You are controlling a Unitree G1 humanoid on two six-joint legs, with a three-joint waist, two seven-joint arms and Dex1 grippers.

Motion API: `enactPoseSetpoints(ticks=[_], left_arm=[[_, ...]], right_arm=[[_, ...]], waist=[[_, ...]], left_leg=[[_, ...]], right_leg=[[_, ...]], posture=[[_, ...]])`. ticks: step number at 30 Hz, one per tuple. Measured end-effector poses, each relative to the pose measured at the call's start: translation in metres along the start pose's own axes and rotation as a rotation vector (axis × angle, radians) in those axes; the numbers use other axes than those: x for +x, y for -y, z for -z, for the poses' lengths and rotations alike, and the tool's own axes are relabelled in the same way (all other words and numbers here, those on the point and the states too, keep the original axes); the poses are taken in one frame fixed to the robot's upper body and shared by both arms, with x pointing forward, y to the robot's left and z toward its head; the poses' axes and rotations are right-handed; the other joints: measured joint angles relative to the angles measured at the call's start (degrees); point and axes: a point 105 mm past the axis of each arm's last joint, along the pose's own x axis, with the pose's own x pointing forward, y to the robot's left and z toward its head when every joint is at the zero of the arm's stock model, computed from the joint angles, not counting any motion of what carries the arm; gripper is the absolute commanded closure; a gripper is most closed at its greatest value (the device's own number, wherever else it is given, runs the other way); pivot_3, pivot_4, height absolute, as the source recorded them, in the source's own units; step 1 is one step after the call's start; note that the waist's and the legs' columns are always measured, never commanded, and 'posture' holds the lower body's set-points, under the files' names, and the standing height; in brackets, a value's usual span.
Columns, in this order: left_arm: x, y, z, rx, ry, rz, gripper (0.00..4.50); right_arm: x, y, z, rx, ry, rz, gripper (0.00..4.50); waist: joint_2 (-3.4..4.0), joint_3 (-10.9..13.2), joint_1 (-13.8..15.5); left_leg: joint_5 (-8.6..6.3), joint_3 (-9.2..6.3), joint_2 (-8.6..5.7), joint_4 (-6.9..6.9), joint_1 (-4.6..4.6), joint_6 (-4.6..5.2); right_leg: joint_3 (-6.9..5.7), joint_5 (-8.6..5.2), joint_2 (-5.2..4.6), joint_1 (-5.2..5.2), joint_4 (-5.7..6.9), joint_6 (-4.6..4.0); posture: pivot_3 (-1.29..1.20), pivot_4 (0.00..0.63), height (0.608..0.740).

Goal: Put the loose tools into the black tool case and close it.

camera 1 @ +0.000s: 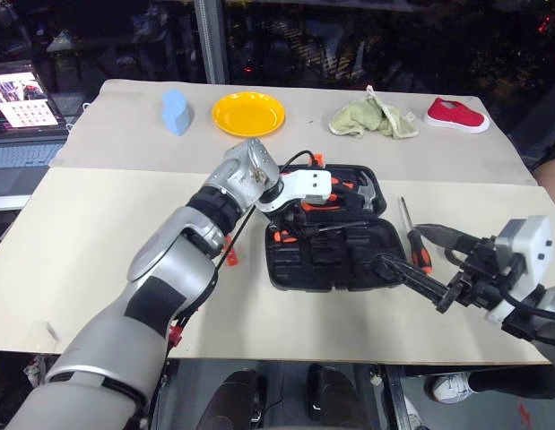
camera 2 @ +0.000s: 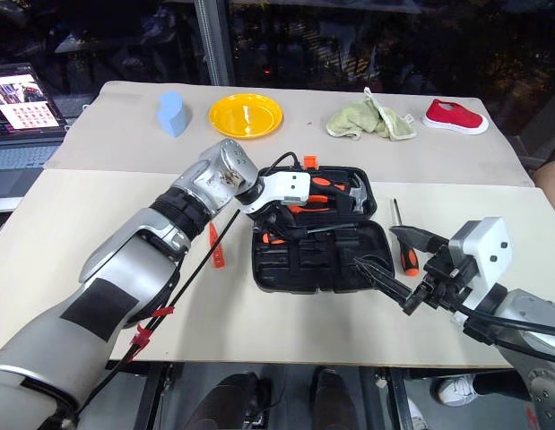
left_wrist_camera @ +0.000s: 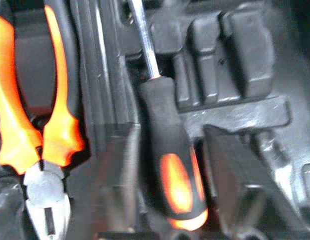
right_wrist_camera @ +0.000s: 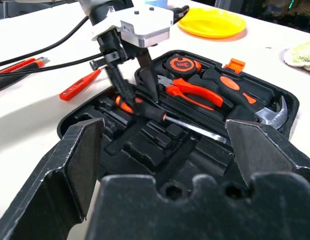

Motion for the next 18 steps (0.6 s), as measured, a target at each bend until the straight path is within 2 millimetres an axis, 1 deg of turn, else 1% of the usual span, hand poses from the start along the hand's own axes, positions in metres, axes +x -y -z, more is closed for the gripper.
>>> enactPoseSetpoints(ticks=[1,4,5,7,8,10,12,13,15,18], left_arm=[[-0.006,-0.001,-0.001,0.007,0.010,-0.005,0.50],[-0.021,-0.004,-0.007,0.027,0.058,-0.033,1.28],[-0.024,-0.005,-0.009,0.029,0.075,-0.042,1.74],[-0.030,-0.007,-0.009,0.034,0.089,-0.054,2.42],[-0.032,-0.007,-0.008,0.035,0.092,-0.062,2.86],[-0.032,-0.008,-0.005,0.029,0.098,-0.072,3.61],[-0.028,-0.008,-0.001,0.019,0.111,-0.080,4.37],[-0.025,-0.008,0.001,0.007,0.121,-0.088,4.48],[-0.020,-0.008,0.002,-0.011,0.139,-0.098,4.48],[-0.019,-0.008,0.002,-0.031,0.173,-0.104,4.48]], right_arm=[[0.000,0.000,0.001,0.003,0.000,0.001,0.00],[0.000,0.000,0.001,0.003,0.000,-0.005,0.00],[0.000,0.000,0.001,0.003,0.000,-0.007,0.00],[0.000,-0.001,0.001,0.003,0.000,-0.010,0.00],[0.000,0.000,0.001,0.005,-0.001,-0.011,0.00],[-0.001,0.001,0.002,0.010,-0.003,-0.009,0.00],[-0.001,0.002,0.003,0.014,-0.004,-0.008,0.00],[-0.001,0.002,0.003,0.016,-0.005,-0.008,0.00],[-0.001,0.002,0.003,0.016,-0.005,-0.008,0.00],[-0.002,0.004,0.002,0.011,-0.011,-0.007,0.00]], waist=[[0.00,0.00,-0.03],[0.01,-0.01,-0.04],[0.01,-0.01,-0.03],[0.01,-0.01,0.00],[0.01,-0.01,0.03],[0.03,-0.02,0.04],[0.03,-0.02,0.03],[0.03,-0.02,0.03],[0.03,-0.02,0.04],[0.03,-0.02,-0.03]], left_leg=[[0.00,0.00,0.00,-0.01,-0.01,0.00],[0.00,0.01,0.00,-0.01,0.00,-0.01],[0.00,0.01,-0.01,0.00,0.00,-0.01],[0.00,0.01,-0.02,0.01,0.00,-0.01],[0.00,0.01,-0.02,0.02,0.01,-0.01],[0.00,0.01,-0.03,0.03,0.03,-0.01],[0.00,0.02,-0.04,0.05,0.03,-0.01],[0.00,0.02,-0.04,0.07,0.03,-0.01],[0.00,0.02,-0.04,0.10,0.01,-0.01],[0.00,0.03,-0.04,0.10,0.02,-0.01]], right_leg=[[0.01,0.00,0.01,-0.02,0.00,0.00],[0.01,0.00,0.01,-0.02,0.00,0.00],[0.01,0.01,0.01,-0.02,0.00,0.00],[0.01,0.01,0.01,-0.02,0.00,0.01],[0.01,0.01,0.01,-0.01,0.01,0.01],[0.01,0.02,0.01,0.01,0.02,0.02],[0.02,0.03,0.01,0.02,0.02,0.03],[0.02,0.03,0.01,0.01,0.03,0.03],[0.02,0.03,0.01,0.00,0.05,0.03],[0.03,0.04,0.02,0.01,0.05,0.03]], posture=[[0.00,0.150,0.740],[0.00,0.150,0.740],[0.00,0.150,0.740],[0.00,0.150,0.740],[0.00,0.150,0.740],[0.00,0.150,0.740],[0.00,0.150,0.740],[0.00,0.150,0.740],[0.00,0.150,0.740],[0.00,0.150,0.740]])
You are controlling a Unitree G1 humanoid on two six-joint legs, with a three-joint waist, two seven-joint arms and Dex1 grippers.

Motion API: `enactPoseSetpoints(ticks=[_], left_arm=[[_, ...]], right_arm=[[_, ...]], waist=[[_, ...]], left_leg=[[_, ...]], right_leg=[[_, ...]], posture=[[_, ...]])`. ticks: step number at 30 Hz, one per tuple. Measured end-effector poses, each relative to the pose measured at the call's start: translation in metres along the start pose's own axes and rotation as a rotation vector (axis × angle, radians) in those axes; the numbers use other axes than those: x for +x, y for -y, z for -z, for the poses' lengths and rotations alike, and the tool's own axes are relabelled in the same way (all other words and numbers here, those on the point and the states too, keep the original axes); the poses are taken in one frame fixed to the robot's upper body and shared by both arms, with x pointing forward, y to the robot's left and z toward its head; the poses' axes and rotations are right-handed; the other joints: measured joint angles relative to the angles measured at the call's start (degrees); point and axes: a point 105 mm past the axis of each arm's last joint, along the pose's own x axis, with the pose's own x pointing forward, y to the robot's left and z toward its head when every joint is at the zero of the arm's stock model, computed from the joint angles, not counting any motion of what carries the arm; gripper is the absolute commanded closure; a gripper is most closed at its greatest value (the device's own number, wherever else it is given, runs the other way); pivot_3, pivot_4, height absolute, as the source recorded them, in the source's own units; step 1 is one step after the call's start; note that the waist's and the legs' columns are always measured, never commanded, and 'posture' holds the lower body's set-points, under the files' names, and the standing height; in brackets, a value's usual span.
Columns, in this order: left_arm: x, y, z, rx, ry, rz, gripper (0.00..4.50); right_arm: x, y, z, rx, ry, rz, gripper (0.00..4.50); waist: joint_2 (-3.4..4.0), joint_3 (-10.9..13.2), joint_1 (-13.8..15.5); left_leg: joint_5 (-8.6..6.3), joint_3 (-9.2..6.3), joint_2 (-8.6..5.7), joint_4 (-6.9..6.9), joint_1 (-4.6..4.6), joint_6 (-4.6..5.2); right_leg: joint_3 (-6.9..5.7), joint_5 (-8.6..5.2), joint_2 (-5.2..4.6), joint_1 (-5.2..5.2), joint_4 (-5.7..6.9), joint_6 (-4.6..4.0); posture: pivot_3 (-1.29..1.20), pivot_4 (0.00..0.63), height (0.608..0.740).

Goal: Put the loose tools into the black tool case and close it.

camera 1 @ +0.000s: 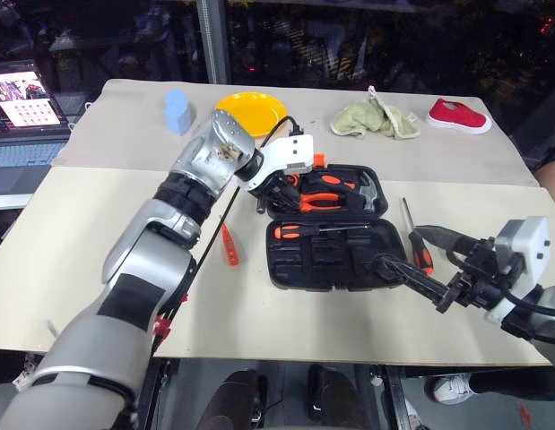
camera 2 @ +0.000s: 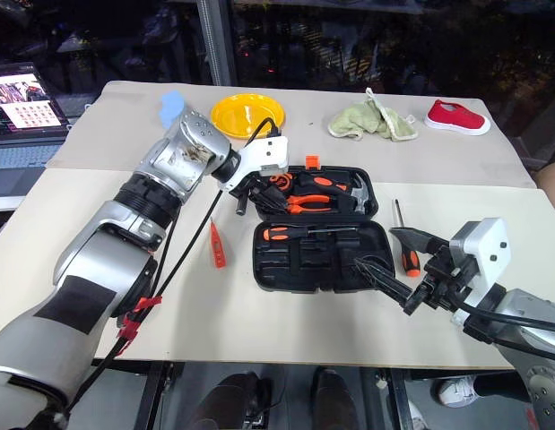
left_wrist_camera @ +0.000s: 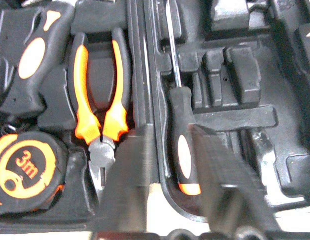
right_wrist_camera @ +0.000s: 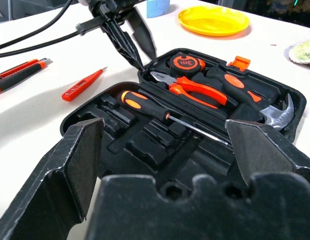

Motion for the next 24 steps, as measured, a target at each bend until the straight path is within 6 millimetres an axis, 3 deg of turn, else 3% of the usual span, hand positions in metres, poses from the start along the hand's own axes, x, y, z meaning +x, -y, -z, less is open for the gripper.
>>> enactPoseSetpoints(ticks=[12,24], left_arm=[[0.018,-0.002,-0.004,-0.041,0.081,-0.078,4.48],[0.029,0.009,0.003,-0.003,0.055,-0.004,4.48]], right_arm=[[-0.003,0.006,0.000,-0.007,-0.016,0.010,0.00],[-0.006,0.004,0.001,-0.009,-0.018,0.035,0.00]], waist=[[0.01,-0.01,0.10],[0.07,-0.04,0.08]], left_leg=[[-0.01,0.03,-0.01,0.16,0.01,0.01],[-0.02,0.08,-0.01,0.17,0.02,0.01]], right_leg=[[0.06,0.05,-0.01,0.03,0.06,0.05],[0.12,0.06,-0.01,0.02,0.11,0.04]], posture=[[0.00,0.150,0.740],[0.00,0.150,0.740]])
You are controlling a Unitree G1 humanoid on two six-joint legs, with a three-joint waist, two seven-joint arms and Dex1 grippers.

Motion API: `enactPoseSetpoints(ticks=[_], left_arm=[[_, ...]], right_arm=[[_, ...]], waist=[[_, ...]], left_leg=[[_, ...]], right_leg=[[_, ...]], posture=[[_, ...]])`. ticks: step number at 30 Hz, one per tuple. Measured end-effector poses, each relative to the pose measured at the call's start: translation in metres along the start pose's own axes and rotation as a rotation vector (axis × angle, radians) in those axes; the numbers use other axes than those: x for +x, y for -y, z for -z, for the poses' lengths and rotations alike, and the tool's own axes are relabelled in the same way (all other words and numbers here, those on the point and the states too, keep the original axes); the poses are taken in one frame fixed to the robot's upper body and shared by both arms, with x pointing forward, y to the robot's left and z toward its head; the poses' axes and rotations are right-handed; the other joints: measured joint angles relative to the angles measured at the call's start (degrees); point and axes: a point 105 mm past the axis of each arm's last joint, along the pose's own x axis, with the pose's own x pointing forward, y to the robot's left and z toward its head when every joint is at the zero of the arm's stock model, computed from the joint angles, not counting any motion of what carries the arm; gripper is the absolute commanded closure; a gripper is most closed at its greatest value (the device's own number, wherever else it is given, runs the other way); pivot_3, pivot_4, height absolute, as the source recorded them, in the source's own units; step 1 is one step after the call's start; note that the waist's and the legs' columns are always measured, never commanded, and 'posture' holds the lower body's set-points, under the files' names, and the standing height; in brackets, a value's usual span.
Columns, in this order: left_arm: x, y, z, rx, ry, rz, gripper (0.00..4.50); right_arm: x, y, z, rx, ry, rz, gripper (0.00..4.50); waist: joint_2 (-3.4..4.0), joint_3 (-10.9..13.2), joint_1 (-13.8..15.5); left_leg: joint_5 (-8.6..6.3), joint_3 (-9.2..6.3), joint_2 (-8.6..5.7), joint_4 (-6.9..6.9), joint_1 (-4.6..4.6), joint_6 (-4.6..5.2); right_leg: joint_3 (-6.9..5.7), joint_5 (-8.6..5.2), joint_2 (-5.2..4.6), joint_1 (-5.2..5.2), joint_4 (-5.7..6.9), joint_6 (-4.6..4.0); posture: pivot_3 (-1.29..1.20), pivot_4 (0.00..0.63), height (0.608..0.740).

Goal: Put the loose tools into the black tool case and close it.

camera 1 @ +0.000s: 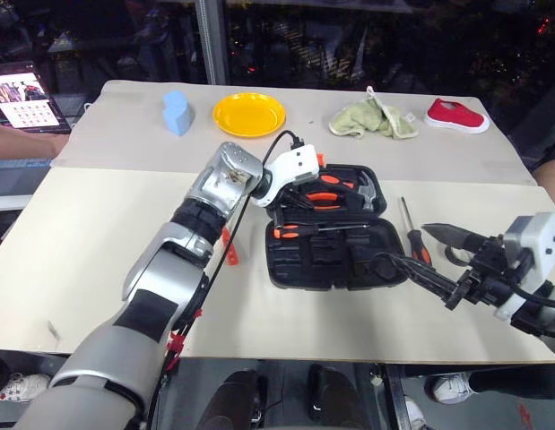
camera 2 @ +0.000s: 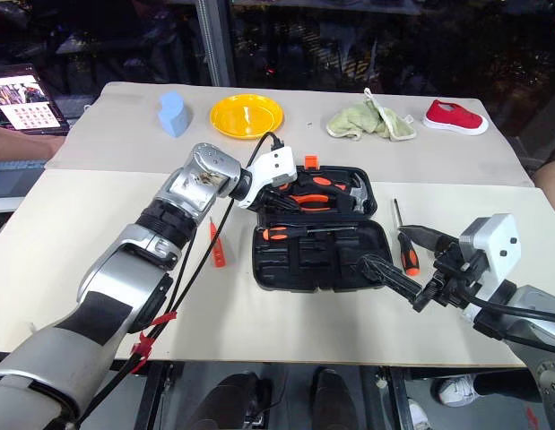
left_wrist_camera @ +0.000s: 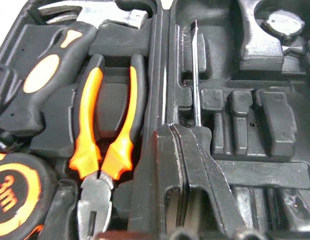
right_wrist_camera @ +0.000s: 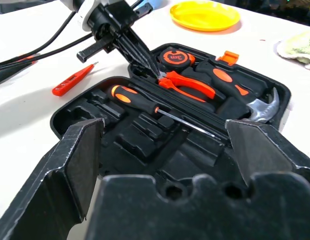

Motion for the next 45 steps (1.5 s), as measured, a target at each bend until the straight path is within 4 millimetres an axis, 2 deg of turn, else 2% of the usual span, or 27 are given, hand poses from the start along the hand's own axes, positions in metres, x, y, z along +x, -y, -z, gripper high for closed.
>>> enactPoseSetpoints(ticks=[4,15,22,32,36,38,41,45], left_arm=[[0.004,0.004,0.014,0.044,-0.050,0.012,4.48],[0.005,0.005,0.014,0.119,-0.077,0.015,4.48],[0.011,0.007,0.014,0.235,-0.104,0.016,4.48],[0.033,0.014,0.009,0.298,-0.108,0.039,4.48],[0.036,0.013,0.009,0.315,-0.107,0.033,4.48],[0.035,0.012,0.011,0.303,-0.099,0.027,4.48],[0.029,0.008,0.012,0.250,-0.070,0.010,4.48],[-0.005,-0.009,0.019,0.091,-0.001,-0.060,4.48]], right_arm=[[-0.002,0.000,0.002,0.009,0.001,0.014,0.00],[-0.002,0.002,0.000,0.006,0.009,0.030,0.00],[-0.002,0.002,0.000,0.009,0.011,0.032,0.00],[-0.002,0.002,0.002,0.018,0.015,0.037,0.00],[-0.002,0.001,0.003,0.021,0.009,0.037,0.00],[-0.003,0.000,0.004,0.022,0.006,0.037,0.00],[-0.004,0.001,0.006,0.028,0.005,0.047,0.00],[-0.005,0.004,0.009,0.032,0.005,0.069,0.00]], waist=[[0.03,-0.01,0.00],[0.07,-0.06,0.03],[0.16,-0.24,0.21],[0.18,-0.47,0.51],[0.20,-0.55,0.55],[0.20,-0.55,0.50],[0.20,-0.55,0.18],[0.20,-0.55,-0.73]], left_leg=[[0.00,0.02,0.00,0.01,0.00,0.00],[-0.01,0.04,0.00,0.01,0.03,0.02],[-0.02,0.05,0.00,0.04,0.11,0.04],[-0.09,0.08,0.00,0.10,0.27,0.17],[-0.12,0.08,0.00,0.10,0.35,0.22],[-0.33,0.09,0.00,0.10,0.38,0.57],[-0.32,0.10,0.00,0.12,0.37,0.57],[-0.06,0.26,0.00,0.12,0.27,0.12]], right_leg=[[0.06,0.01,-0.01,-0.01,0.01,0.00],[0.08,0.01,-0.01,0.01,0.03,0.00],[0.09,0.01,-0.05,0.11,0.07,0.00],[0.10,0.02,-0.05,0.30,0.08,0.04],[0.10,0.02,-0.06,0.42,0.08,0.04],[0.11,0.04,-0.06,0.45,0.06,0.07],[0.16,0.05,-0.04,0.38,0.09,0.09],[0.37,0.04,0.02,0.01,0.46,0.05]], posture=[[0.00,0.150,0.740],[0.00,0.150,0.740],[0.00,0.150,0.740],[0.00,0.150,0.740],[0.00,0.150,0.740],[0.00,0.150,0.740],[0.00,0.150,0.740],[0.00,0.150,0.740]])
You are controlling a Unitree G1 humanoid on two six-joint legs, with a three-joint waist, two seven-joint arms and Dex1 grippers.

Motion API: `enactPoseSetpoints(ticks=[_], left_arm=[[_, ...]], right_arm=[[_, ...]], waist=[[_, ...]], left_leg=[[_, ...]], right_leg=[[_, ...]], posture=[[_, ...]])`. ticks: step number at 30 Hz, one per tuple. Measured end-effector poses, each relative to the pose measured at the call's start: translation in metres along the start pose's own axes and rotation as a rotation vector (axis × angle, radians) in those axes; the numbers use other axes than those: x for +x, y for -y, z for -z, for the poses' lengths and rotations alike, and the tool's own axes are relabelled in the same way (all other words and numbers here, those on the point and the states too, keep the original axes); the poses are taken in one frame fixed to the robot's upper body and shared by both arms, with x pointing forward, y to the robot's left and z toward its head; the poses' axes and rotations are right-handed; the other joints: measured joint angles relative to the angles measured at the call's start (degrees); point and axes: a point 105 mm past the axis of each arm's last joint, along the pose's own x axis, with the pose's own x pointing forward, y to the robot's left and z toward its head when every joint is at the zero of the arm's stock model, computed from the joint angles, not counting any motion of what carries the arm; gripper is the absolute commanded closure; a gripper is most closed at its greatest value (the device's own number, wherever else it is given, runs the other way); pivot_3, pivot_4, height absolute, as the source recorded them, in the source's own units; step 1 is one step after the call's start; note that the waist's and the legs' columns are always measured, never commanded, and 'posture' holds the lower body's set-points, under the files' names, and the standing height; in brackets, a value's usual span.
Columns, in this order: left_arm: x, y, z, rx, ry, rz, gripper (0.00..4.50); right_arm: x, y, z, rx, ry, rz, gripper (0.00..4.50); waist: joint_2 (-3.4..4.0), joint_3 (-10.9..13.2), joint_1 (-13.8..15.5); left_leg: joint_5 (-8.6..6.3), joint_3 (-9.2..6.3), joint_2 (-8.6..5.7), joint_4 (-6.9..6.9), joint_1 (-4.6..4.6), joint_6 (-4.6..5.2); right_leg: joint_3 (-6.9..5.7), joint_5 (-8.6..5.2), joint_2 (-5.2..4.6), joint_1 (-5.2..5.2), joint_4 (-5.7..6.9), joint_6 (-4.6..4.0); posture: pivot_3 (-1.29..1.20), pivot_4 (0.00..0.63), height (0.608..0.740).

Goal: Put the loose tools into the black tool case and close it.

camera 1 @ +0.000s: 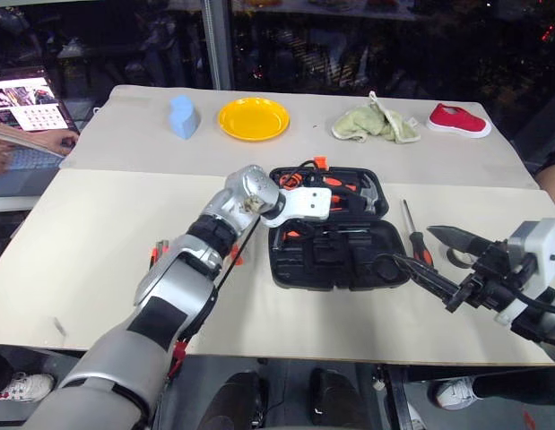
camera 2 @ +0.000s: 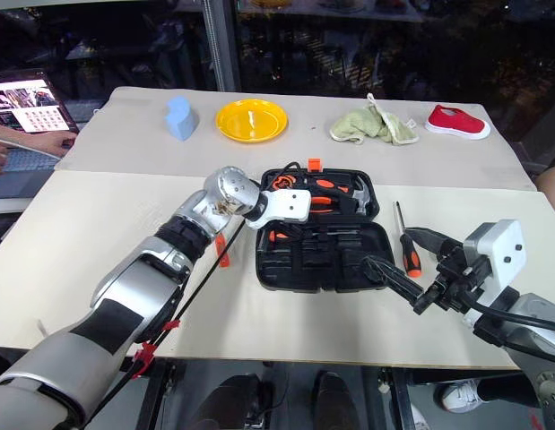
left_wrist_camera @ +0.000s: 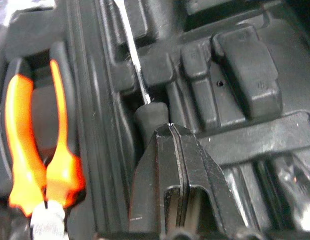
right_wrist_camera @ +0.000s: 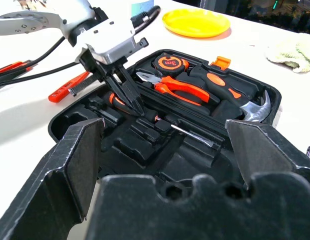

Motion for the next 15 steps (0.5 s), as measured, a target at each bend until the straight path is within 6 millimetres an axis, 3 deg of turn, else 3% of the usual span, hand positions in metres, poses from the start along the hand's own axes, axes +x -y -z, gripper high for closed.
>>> enactPoseSetpoints(ticks=[1,4,6,8,11,13,15], left_arm=[[-0.007,-0.004,0.000,-0.019,0.012,-0.014,4.48],[-0.031,-0.005,-0.001,-0.112,0.077,-0.014,3.79],[-0.047,-0.002,0.004,-0.163,0.098,-0.016,3.09],[-0.075,0.011,0.015,-0.225,0.154,0.005,2.36],[-0.135,0.050,0.039,-0.331,0.217,0.050,1.25],[-0.160,0.066,0.043,-0.368,0.216,0.053,0.50],[-0.174,0.075,0.049,-0.399,0.193,0.032,0.05]], right_arm=[[0.000,0.002,0.001,0.004,-0.002,0.008,0.00],[-0.002,0.005,0.003,0.007,-0.007,0.022,0.00],[-0.006,0.008,0.008,0.018,-0.026,0.037,0.00],[-0.015,0.015,0.015,0.036,-0.058,0.066,0.00],[-0.045,0.035,0.025,0.073,-0.114,0.175,0.00],[-0.065,0.045,0.029,0.088,-0.144,0.231,0.00],[-0.078,0.046,0.032,0.101,-0.171,0.245,0.00]], waist=[[0.00,0.00,-0.04],[0.01,0.00,-0.19],[0.02,-0.01,-0.35],[0.08,-0.02,-0.84],[0.15,-0.04,-1.76],[0.16,-0.04,-1.48],[0.21,-0.07,-0.59]], left_leg=[[0.00,0.01,0.00,0.00,0.01,0.00],[-0.02,0.01,0.00,0.00,0.01,0.03],[-0.02,0.02,0.00,0.00,0.02,0.03],[-0.03,0.04,0.00,-0.04,0.02,0.00],[-0.10,-0.02,0.11,-0.19,0.08,-0.19],[-0.10,-0.08,0.11,-0.19,0.16,-0.23],[-0.20,-0.12,0.10,-0.19,0.54,-0.42]], right_leg=[[0.00,-0.01,-0.01,0.00,0.05,-0.01],[0.02,-0.01,-0.02,0.00,0.07,-0.01],[0.02,-0.01,-0.01,0.01,0.07,-0.01],[0.10,-0.02,0.00,-0.09,0.11,-0.03],[0.13,-0.11,0.12,-0.15,0.17,-0.18],[0.08,-0.13,0.13,-0.07,0.07,-0.20],[0.02,-0.18,0.11,0.16,-0.06,-0.18]], posture=[[0.00,0.150,0.740],[0.00,0.150,0.740],[0.00,0.150,0.740],[0.00,0.150,0.740],[0.00,0.150,0.740],[0.00,0.150,0.740],[0.00,0.150,0.740]])
